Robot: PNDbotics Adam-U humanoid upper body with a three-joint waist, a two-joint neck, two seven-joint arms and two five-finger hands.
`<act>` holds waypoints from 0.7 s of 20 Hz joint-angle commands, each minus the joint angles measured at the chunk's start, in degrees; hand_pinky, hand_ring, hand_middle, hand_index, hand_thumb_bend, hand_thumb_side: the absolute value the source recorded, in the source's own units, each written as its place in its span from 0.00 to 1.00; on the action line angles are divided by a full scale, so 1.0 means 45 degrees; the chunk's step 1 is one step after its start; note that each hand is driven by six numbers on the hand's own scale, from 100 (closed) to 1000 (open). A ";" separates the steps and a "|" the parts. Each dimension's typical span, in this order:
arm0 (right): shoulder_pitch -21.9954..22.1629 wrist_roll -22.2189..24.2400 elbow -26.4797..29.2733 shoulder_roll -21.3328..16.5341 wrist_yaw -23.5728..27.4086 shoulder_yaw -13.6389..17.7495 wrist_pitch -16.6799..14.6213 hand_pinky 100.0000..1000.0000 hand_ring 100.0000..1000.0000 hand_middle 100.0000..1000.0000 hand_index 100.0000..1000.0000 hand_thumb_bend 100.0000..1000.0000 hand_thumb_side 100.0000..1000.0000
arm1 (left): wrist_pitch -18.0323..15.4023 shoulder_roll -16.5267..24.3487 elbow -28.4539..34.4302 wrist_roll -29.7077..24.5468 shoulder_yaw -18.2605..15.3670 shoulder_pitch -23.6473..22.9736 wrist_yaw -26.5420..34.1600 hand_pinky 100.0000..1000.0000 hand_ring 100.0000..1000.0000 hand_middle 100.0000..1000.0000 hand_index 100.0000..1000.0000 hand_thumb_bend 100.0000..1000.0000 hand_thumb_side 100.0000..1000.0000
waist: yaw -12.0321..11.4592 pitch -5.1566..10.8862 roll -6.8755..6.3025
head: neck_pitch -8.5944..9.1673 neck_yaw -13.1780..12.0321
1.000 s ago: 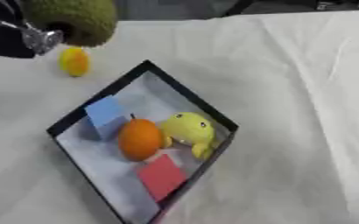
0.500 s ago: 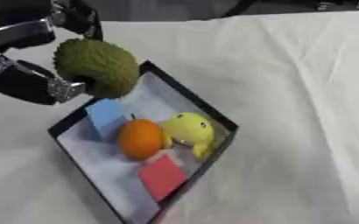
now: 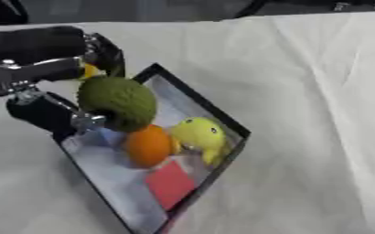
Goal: Pick up objects on the table and place them in the box.
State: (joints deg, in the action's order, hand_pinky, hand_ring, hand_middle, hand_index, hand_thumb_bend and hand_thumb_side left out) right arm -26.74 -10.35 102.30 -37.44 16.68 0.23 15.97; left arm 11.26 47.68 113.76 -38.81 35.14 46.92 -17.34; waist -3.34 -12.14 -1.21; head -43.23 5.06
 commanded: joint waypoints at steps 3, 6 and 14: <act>-0.0168 -0.0027 0.0066 -0.0331 -0.0038 0.0076 0.0010 0.92 0.72 0.70 0.80 0.00 0.66 | 0.0710 -0.0087 0.0186 -0.0690 0.0295 0.0067 -0.0232 0.71 0.65 0.57 0.56 0.00 0.15 | -0.0027 0.0472 -0.0121 | -0.0017 -0.0019; -0.0172 -0.0017 0.0066 -0.0329 -0.0032 0.0065 0.0011 0.92 0.72 0.70 0.80 0.00 0.66 | 0.0969 -0.0297 0.0186 -0.0874 0.0581 0.0108 -0.0297 0.70 0.65 0.57 0.59 0.00 0.23 | -0.0019 0.0480 -0.0112 | -0.0022 -0.0035; -0.0095 -0.0035 0.0115 -0.0347 0.0013 0.0088 0.0000 0.92 0.72 0.70 0.80 0.00 0.66 | 0.1037 -0.0682 0.0186 -0.0979 0.0827 0.0153 -0.0942 0.74 0.73 0.67 0.73 0.23 0.46 | 0.0015 0.0478 -0.0111 | -0.0025 -0.0040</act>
State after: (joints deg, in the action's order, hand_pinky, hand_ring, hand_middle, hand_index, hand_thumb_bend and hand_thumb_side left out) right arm -26.66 -10.35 102.27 -37.44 16.68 0.11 15.97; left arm 15.92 44.01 113.76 -43.15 39.42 46.55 -20.95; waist -3.29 -12.14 -1.21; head -43.24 5.04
